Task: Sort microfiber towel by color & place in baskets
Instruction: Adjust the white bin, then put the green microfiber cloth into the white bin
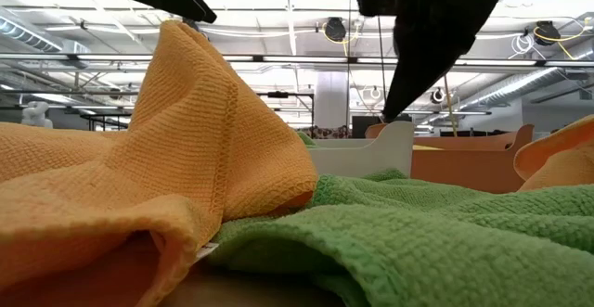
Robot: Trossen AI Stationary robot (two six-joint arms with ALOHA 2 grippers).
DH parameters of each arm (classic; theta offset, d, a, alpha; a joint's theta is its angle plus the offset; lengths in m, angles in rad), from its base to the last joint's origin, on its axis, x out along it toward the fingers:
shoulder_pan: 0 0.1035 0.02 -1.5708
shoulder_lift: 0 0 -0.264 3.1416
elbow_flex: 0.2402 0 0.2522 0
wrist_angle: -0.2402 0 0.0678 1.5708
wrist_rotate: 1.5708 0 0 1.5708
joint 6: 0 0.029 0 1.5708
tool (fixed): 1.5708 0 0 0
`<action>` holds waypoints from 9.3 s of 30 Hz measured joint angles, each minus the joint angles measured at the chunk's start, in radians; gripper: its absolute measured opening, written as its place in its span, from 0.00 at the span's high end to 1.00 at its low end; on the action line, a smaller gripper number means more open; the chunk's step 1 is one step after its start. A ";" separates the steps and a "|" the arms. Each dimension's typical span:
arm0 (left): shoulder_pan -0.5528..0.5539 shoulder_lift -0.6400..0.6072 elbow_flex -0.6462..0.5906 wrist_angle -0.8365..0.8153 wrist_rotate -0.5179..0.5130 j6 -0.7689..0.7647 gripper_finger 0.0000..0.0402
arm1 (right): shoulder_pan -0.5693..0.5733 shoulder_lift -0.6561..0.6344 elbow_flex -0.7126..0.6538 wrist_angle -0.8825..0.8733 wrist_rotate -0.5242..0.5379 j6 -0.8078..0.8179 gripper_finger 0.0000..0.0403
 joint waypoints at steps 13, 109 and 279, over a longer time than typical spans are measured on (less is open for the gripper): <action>0.000 0.000 0.000 0.000 0.000 0.000 0.41 | 0.032 -0.021 -0.002 -0.306 0.173 0.206 0.99; 0.286 0.276 0.000 -0.046 0.450 0.053 0.75 | -0.037 0.019 -0.055 -0.185 0.276 -0.036 1.00; 0.116 0.226 0.066 0.613 -0.150 0.655 0.31 | 0.105 -0.194 -0.035 0.566 0.530 -0.386 0.98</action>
